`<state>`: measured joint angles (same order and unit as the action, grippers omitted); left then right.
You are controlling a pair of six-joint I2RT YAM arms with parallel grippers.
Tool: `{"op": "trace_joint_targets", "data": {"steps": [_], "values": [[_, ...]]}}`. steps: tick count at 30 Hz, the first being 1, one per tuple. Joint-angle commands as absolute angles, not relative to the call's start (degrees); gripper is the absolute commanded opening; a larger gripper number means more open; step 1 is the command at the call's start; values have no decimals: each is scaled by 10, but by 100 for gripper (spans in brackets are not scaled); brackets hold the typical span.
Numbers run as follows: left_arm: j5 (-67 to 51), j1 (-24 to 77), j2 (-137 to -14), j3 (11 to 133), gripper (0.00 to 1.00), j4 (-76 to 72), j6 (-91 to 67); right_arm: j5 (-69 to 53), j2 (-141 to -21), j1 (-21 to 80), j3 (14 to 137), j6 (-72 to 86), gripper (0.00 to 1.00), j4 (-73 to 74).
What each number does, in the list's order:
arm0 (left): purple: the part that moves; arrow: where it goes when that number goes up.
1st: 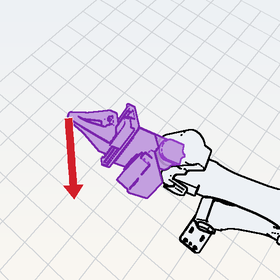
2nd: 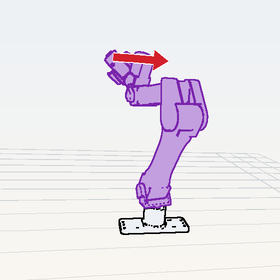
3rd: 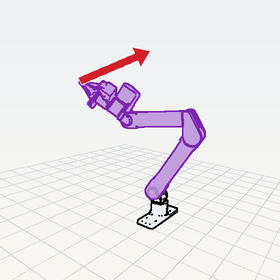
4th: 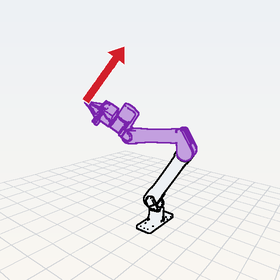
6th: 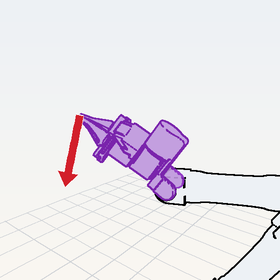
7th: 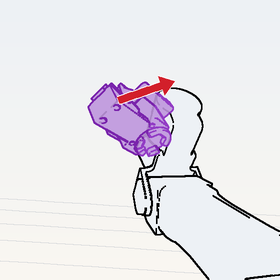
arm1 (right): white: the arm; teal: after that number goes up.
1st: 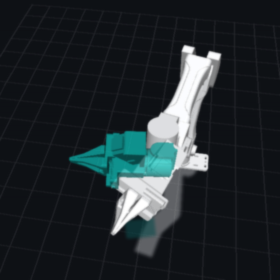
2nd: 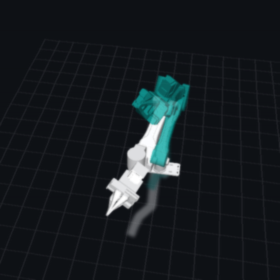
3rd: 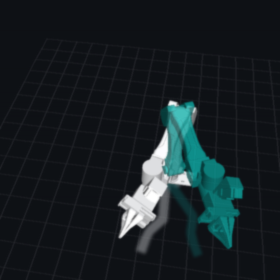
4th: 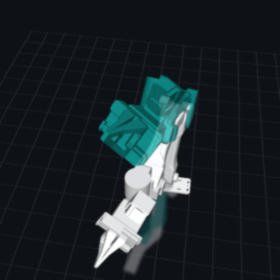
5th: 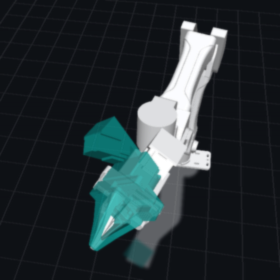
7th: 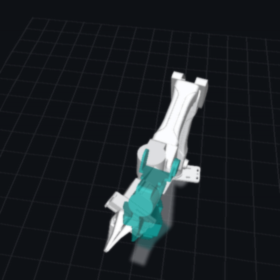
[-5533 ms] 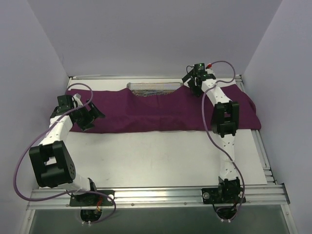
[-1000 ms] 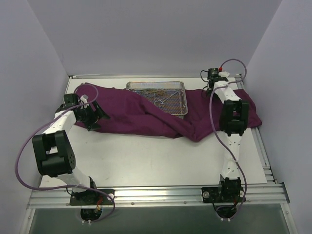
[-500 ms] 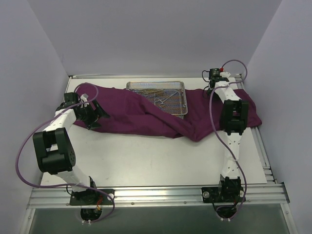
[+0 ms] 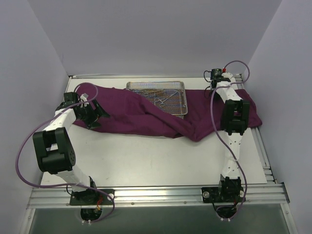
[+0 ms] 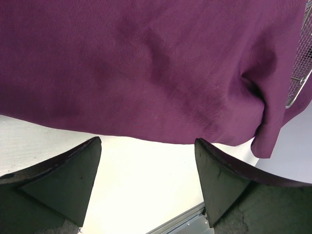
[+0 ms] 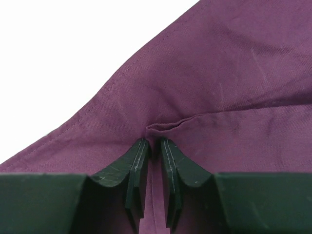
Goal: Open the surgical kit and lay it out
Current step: Open the surgical kit at the center of the board.
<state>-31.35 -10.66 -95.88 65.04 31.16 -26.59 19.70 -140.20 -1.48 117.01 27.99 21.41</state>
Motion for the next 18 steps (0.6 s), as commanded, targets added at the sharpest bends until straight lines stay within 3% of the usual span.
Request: {"op": "trace_joint_targets", "data": {"steps": [1,18], "values": [[-321,-111,-962,674,86,316,-258,222,-1373,-25,1162,274,17,245],[-321,-111,-958,676,86,318,-259,214,-1376,-34,1187,262,24,256]]}}
